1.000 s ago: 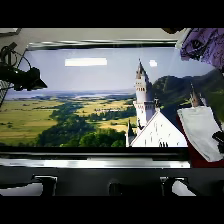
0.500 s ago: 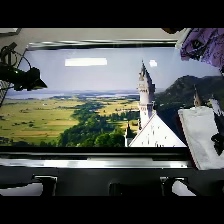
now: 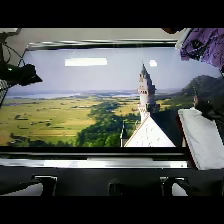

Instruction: Fold the clothes and pants, and hang the long-sleeved shirts on hangers.

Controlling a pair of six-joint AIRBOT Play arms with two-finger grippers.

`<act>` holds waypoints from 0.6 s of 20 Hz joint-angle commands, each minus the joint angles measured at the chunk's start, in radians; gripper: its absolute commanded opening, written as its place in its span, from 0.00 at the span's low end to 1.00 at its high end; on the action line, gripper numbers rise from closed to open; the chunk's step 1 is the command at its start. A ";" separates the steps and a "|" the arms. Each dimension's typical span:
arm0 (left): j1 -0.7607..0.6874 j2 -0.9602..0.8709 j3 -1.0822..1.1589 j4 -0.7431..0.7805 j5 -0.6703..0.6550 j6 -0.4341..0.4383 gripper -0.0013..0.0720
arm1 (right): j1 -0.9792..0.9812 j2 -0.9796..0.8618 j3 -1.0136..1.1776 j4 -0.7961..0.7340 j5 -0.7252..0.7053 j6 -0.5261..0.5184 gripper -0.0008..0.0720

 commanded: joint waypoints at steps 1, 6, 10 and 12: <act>-0.035 0.130 -0.127 0.147 0.078 0.003 0.05 | 0.265 0.053 0.011 0.105 0.134 -0.063 0.06; -0.038 0.327 -0.370 0.171 0.185 -0.001 0.05 | 0.545 0.062 0.011 0.099 0.140 -0.075 0.06; -0.038 0.338 -0.372 0.192 0.141 0.003 0.05 | 0.570 0.062 0.011 0.092 0.164 -0.074 0.06; -0.038 0.335 -0.373 0.192 0.142 0.003 0.05 | 0.571 0.062 0.011 0.091 0.165 -0.074 0.06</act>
